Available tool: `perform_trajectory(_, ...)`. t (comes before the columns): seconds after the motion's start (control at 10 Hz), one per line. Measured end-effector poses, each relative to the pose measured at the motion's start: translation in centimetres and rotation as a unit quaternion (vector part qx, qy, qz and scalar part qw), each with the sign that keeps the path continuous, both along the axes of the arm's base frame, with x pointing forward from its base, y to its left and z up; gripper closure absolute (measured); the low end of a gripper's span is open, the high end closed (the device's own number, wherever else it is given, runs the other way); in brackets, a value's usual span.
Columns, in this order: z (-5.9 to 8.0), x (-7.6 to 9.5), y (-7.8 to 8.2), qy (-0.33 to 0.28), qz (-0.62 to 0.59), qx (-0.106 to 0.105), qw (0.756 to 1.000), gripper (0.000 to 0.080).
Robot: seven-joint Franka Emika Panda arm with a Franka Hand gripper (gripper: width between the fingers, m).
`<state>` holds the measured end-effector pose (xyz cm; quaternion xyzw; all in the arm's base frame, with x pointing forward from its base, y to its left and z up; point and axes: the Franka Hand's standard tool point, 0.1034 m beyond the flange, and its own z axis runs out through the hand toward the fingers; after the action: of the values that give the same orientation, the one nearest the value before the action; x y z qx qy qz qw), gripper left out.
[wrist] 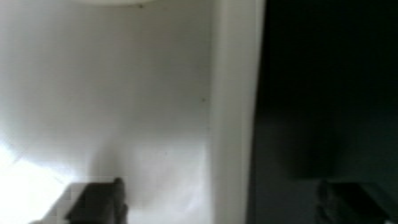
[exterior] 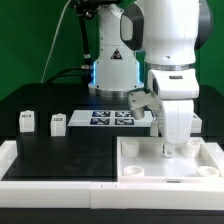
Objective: Assemble one leg
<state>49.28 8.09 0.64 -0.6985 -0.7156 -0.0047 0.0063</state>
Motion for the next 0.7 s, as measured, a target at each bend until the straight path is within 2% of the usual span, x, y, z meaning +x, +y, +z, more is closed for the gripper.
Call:
perform_trajectory(0.1, 0.0, 0.0, -0.01, 0.0, 0.0, 0.0, 1.0, 0.0214)
perform_trajectory(0.2, 0.0, 0.0, -0.02, 0.0, 0.0, 0.0, 1.0, 0.0163)
perform_trajectory(0.3, 0.0, 0.0, -0.04, 0.0, 0.0, 0.0, 1.0, 0.0154)
perform_trajectory(0.7, 0.14, -0.06, 0.02, 0.0, -0.007, 0.0, 1.0, 0.0151)
